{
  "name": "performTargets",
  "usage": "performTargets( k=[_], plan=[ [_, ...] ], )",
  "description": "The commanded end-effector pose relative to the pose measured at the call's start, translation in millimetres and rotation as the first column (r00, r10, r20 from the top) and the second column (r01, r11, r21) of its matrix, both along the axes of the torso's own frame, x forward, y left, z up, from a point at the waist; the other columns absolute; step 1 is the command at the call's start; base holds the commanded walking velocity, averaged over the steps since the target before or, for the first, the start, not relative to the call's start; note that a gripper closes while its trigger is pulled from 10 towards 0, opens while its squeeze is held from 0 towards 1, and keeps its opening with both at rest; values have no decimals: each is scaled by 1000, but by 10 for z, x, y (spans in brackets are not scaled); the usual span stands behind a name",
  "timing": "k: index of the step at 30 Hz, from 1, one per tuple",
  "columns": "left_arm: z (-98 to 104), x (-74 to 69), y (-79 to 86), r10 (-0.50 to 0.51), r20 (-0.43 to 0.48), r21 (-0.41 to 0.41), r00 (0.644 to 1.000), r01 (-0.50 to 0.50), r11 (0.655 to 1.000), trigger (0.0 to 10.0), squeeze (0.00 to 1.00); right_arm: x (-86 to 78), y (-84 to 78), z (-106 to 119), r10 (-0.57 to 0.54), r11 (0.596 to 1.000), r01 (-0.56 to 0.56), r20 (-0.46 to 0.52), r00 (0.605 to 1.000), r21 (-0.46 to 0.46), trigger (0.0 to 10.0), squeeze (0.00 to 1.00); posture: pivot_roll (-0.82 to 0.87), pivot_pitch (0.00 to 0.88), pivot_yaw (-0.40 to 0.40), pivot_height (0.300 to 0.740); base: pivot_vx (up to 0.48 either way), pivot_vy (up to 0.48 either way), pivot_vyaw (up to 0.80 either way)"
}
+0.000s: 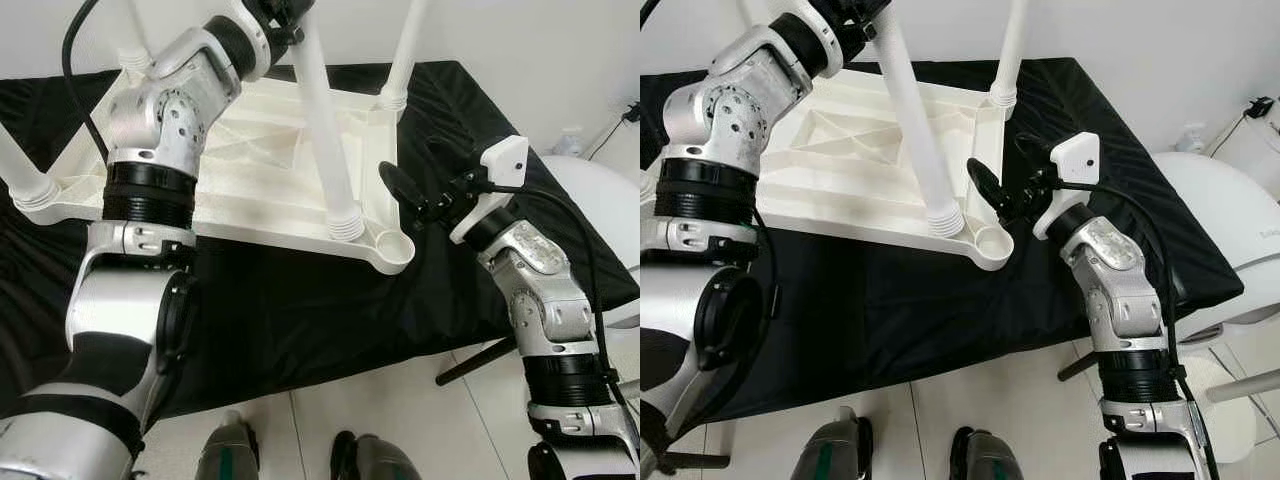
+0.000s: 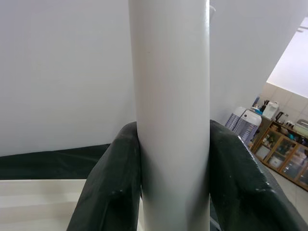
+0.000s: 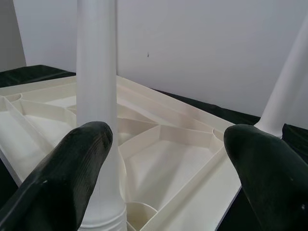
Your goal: Building children table
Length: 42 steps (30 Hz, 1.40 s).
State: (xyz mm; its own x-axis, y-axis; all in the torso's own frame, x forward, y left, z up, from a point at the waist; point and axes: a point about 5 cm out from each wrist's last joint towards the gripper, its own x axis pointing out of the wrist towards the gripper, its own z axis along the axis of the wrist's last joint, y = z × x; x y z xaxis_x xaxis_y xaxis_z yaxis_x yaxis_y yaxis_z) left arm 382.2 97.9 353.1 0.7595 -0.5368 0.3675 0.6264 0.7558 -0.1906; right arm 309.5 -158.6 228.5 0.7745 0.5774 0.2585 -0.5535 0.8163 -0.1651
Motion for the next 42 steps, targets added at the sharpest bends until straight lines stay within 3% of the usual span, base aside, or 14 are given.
performTargets(
  k=[1, 3, 4, 5, 14, 20, 22, 24, 26, 33, 34, 36, 37, 42],
  plan=[
    [-8, -38, -71, -62, 22, 38, 998, 61, 997, 0, 0, 15, -17, 20, -16, 1000, 16, 3, 1000, -21, 10000, 0, 35, 88, -71, 740, 0, 0, 0],
    [-2, -59, -101, -82, 30, 72, 996, 79, 994, 0, 0, 20, -26, 20, -24, 999, 24, 5, 1000, -23, 10000, 0, 34, 89, -70, 740, 0, 0, 0],
    [-4, -67, -114, -91, 29, 83, 995, 88, 993, 3922, 0, 22, -27, 20, -24, 999, 25, 5, 1000, -24, 10000, 0, 36, 90, -69, 740, 0, 0, 0],
    [-8, -72, -126, -101, 24, 89, 995, 98, 991, 10000, 0, 24, -27, 20, -26, 999, 26, 6, 1000, -26, 10000, 0, 36, 90, -69, 740, 0, 0, 0],
    [-48, -56, -121, -85, 10, 87, 996, 84, 993, 10000, 0, 34, -22, 8, -29, 999, 29, 4, 1000, -24, 10000, 0, 37, 93, -68, 740, 0, 0, 0],
    [-189, -87, -183, -77, 41, 214, 996, 67, 975, 10000, 0, 36, -16, -2, -31, 999, 31, 5, 1000, -21, 10000, 0, 38, 93, -65, 740, 0, 0, 0],
    [-201, -101, -196, -85, 41, 220, 996, 74, 973, 10000, 0, 35, -15, -3, -31, 999, 31, 6, 1000, -21, 10000, 0, 38, 93, -65, 740, 0, 0, 0],
    [-100, -127, -176, -116, 22, 128, 993, 113, 985, 10000, 0, 34, -13, -1, -31, 999, 31, 9, 999, -23, 10000, 0, 38, 94, -63, 740, 0, 0, 0],
    [-30, -137, -155, -123, 28, 93, 992, 120, 988, 10000, 0, 33, -12, -1, -31, 999, 31, 10, 999, -22, 10000, 0, 39, 94, -64, 740, 0, 0, 0],
    [45, -146, -146, -150, 21, 48, 989, 148, 988, 10000, 0, 35, 0, -15, -29, 999, 29, 8, 1000, -25, 10000, 0, 41, 95, -61, 740, 0, 0, 0],
    [24, -147, -154, -156, 14, 53, 988, 155, 987, 4314, 0, 35, 0, -15, -29, 999, 29, 9, 1000, -25, 10000, 0, 41, 94, -61, 740, 0, 0, 0],
    [9, -148, -160, -159, 10, 58, 987, 158, 986, 4314, 0, 35, -1, -16, -28, 999, 29, 9, 1000, -26, 10000, 0, 41, 94, -61, 740, 0, 0, 0],
    [-1, -155, -169, -182, -5, 39, 983, 182, 983, 0, 0, 34, -2, -16, -29, 999, 29, 10, 1000, -26, 10000, 0, 41, 94, -61, 740, 0, 0, 0],
    [20, -170, -179, -247, -58, -15, 967, 247, 969, 0, 0, 35, -5, -16, -30, 999, 30, 11, 999, -28, 10000, 0, 40, 93, -60, 740, 0, 0, 0]
  ],
)
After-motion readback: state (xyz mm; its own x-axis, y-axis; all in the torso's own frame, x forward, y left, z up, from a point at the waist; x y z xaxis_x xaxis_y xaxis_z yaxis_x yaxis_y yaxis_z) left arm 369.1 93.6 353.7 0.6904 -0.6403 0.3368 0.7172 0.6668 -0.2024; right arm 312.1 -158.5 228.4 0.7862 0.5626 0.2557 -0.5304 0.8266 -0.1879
